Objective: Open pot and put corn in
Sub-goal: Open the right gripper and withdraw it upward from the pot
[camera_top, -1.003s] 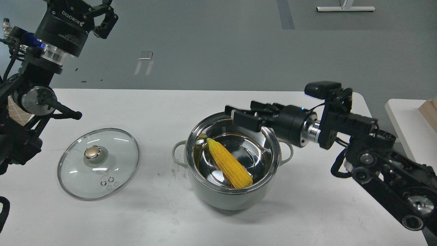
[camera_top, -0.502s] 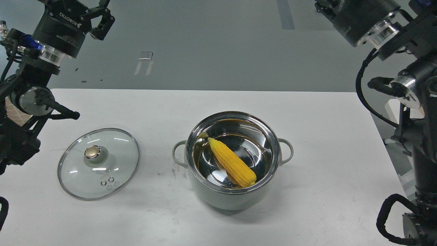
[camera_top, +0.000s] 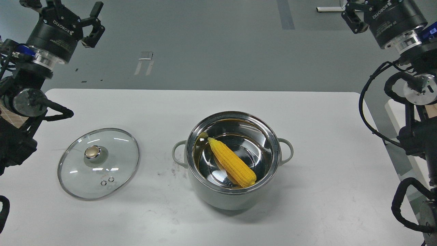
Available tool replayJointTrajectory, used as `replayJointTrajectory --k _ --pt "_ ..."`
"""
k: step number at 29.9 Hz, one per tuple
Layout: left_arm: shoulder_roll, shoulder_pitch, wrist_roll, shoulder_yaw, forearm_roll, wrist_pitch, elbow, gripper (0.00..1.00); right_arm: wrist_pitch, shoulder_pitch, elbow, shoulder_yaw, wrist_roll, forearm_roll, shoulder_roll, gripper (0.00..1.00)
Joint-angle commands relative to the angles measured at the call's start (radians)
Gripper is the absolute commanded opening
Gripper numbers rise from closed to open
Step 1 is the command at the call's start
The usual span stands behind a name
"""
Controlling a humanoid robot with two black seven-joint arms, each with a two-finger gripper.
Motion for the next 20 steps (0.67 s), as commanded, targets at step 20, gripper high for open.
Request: replayJointTrajectory --k 20 --pt "-0.075 -0.080 0.004 0.003 0.001 0.000 0.148 0.98 0.002 -0.058 -0.054 -0.006 0.012 0.178 -0.013 1.00"
